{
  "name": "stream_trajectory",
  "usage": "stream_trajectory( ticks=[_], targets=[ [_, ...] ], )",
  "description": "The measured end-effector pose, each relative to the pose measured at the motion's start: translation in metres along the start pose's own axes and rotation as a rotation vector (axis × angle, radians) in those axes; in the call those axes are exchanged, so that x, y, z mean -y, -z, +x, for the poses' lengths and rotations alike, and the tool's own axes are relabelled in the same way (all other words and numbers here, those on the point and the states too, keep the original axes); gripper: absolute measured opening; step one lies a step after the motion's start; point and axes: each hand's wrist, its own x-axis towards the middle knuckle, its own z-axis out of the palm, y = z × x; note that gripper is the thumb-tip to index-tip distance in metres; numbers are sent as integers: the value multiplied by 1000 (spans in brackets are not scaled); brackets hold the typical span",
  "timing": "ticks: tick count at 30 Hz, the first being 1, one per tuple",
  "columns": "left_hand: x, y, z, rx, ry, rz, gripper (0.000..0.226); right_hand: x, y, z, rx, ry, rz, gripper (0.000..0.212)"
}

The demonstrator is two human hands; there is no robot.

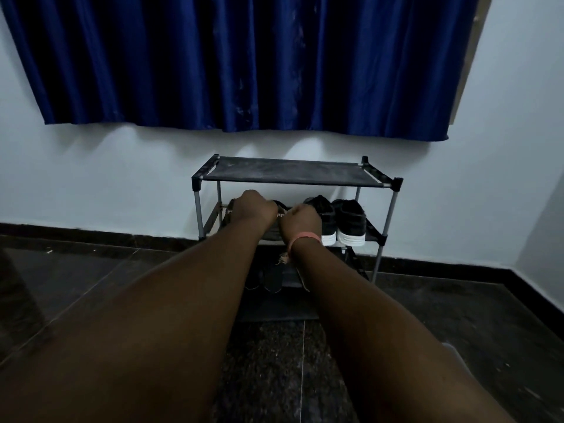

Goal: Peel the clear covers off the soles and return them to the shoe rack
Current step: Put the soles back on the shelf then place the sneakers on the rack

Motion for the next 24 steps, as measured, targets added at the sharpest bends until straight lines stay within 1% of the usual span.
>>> stream_trajectory(
  ticks=[3, 6, 10, 14, 19, 24],
  targets=[
    [-3, -8, -28, -10, -39, 60, 25, -19, 9, -25, -19, 15, -41, 25],
    [3, -30, -57, 14, -58, 89, 23, -45, 19, -49, -23, 34, -89, 22],
    [22, -70, -94, 80, -38, 47, 19, -85, 38, -72, -36, -8, -122, 20],
    [35, -116, -128, 134, 15, 27, 28, -132, 60, -83, -25, -36, -160, 20],
    [43, -186, -164, 244, 76, -8, 27, -200, 96, -87, -66, -153, -165, 20],
    [55, -266, -200, 381, 150, -10, 24, -279, 133, -93, -118, -345, -208, 23]
  ],
)
